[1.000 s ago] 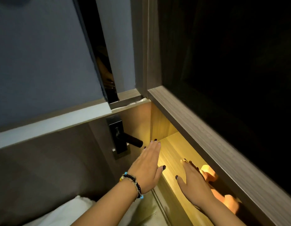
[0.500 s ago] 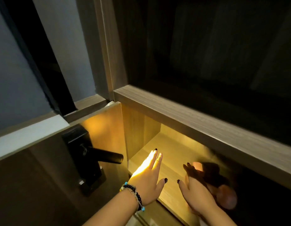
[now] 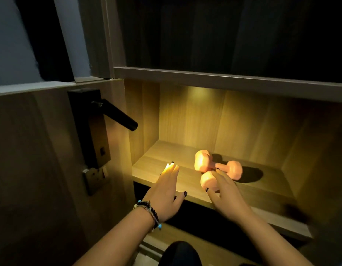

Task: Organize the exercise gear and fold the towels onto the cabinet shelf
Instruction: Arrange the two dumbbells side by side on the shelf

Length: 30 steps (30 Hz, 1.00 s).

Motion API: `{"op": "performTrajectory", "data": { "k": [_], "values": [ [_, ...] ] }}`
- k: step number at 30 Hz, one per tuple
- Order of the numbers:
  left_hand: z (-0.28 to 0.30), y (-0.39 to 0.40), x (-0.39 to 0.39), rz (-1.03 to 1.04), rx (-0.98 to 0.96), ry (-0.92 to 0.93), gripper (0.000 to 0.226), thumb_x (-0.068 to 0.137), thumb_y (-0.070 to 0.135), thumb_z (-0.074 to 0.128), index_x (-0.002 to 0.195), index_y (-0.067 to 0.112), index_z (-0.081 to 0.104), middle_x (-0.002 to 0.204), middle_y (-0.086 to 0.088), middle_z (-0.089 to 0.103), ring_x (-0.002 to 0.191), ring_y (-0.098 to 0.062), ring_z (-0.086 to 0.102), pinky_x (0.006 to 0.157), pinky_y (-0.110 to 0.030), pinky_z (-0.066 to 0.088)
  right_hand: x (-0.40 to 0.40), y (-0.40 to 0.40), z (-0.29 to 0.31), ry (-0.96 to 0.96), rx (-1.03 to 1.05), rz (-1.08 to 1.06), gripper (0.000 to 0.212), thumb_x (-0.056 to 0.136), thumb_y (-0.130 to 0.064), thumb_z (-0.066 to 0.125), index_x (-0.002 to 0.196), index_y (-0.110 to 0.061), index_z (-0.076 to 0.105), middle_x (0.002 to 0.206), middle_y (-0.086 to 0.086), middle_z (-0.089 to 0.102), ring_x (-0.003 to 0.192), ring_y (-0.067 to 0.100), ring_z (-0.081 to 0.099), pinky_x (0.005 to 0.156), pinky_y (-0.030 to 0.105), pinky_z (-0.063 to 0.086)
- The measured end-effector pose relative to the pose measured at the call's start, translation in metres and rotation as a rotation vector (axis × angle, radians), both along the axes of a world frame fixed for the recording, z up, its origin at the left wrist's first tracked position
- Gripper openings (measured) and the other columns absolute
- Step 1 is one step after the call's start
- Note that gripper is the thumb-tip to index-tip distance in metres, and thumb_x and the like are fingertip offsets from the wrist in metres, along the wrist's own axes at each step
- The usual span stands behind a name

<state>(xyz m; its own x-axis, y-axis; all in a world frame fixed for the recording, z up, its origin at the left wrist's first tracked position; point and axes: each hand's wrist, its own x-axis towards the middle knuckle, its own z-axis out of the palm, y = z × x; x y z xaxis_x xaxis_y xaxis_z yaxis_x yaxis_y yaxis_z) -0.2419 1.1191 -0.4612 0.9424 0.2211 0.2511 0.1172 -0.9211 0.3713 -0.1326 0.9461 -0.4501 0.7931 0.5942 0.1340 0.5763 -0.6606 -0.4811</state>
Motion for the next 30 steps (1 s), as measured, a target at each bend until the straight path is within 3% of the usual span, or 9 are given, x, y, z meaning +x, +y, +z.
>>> {"op": "performTrajectory", "data": {
  "k": [11, 14, 17, 19, 22, 25, 30],
  "values": [
    [-0.039, -0.018, 0.036, -0.046, -0.351, 0.05, 0.089, 0.094, 0.033, 0.056, 0.153, 0.018, -0.009, 0.162, 0.005, -0.006, 0.148, -0.01, 0.001, 0.119, -0.024, 0.01, 0.019, -0.034, -0.017, 0.148, -0.026, -0.108, 0.068, 0.094, -0.029, 0.056, 0.152, -0.022, 0.021, 0.159, -0.002, 0.02, 0.146, 0.016, 0.021, 0.115, 0.037, 0.026],
    [-0.048, -0.015, 0.067, -0.036, -0.425, 0.065, 0.085, 0.096, 0.035, 0.053, 0.153, 0.014, -0.007, 0.162, 0.002, -0.004, 0.148, -0.011, 0.002, 0.117, -0.021, 0.008, 0.04, -0.029, -0.025, 0.224, 0.005, -0.171, 0.066, 0.095, -0.025, 0.056, 0.151, -0.023, 0.022, 0.158, -0.003, 0.021, 0.144, 0.016, 0.025, 0.113, 0.036, 0.029],
    [-0.053, -0.01, 0.104, -0.005, -0.532, 0.086, 0.088, 0.095, 0.035, 0.055, 0.153, 0.012, -0.007, 0.162, -0.002, -0.003, 0.149, -0.015, 0.003, 0.119, -0.028, 0.012, 0.059, -0.024, -0.034, 0.295, 0.054, -0.239, 0.064, 0.095, -0.02, 0.056, 0.15, -0.023, 0.024, 0.154, -0.003, 0.029, 0.137, 0.017, 0.035, 0.107, 0.032, 0.035],
    [-0.054, -0.004, 0.132, 0.032, -0.62, 0.099, 0.095, 0.091, 0.032, 0.062, 0.153, 0.013, -0.007, 0.161, -0.004, -0.001, 0.148, -0.019, 0.008, 0.12, -0.035, 0.018, 0.071, -0.022, -0.042, 0.327, 0.075, -0.282, 0.068, 0.094, -0.025, 0.057, 0.151, -0.025, 0.02, 0.154, -0.002, 0.029, 0.136, 0.017, 0.038, 0.104, 0.031, 0.039],
    [-0.056, 0.006, 0.17, 0.098, -0.733, 0.105, 0.108, 0.081, 0.04, 0.072, 0.154, 0.014, -0.004, 0.161, -0.007, 0.007, 0.147, -0.022, 0.017, 0.118, -0.039, 0.024, 0.086, -0.02, -0.058, 0.4, 0.1, -0.316, 0.072, 0.094, -0.033, 0.056, 0.153, -0.029, 0.015, 0.153, 0.001, 0.031, 0.137, 0.02, 0.037, 0.109, 0.04, 0.039],
    [-0.055, 0.015, 0.202, 0.162, -0.875, 0.087, 0.134, 0.052, 0.06, 0.074, 0.154, 0.016, 0.0, 0.16, -0.009, 0.013, 0.145, -0.024, 0.024, 0.116, -0.043, 0.029, 0.096, -0.017, -0.064, 0.476, 0.102, -0.341, 0.073, 0.096, -0.034, 0.054, 0.154, -0.029, 0.01, 0.154, 0.002, 0.028, 0.139, 0.021, 0.035, 0.108, 0.036, 0.036],
    [-0.06, 0.023, 0.246, 0.167, -0.889, 0.032, 0.13, 0.046, 0.055, 0.079, 0.152, 0.014, 0.016, 0.152, -0.009, 0.034, 0.137, -0.025, 0.039, 0.111, -0.045, 0.036, 0.112, -0.021, -0.068, 0.529, 0.151, -0.351, 0.071, 0.097, -0.031, 0.052, 0.154, -0.027, 0.01, 0.147, 0.002, 0.04, 0.132, 0.018, 0.042, 0.098, 0.027, 0.038]
  ]
}}
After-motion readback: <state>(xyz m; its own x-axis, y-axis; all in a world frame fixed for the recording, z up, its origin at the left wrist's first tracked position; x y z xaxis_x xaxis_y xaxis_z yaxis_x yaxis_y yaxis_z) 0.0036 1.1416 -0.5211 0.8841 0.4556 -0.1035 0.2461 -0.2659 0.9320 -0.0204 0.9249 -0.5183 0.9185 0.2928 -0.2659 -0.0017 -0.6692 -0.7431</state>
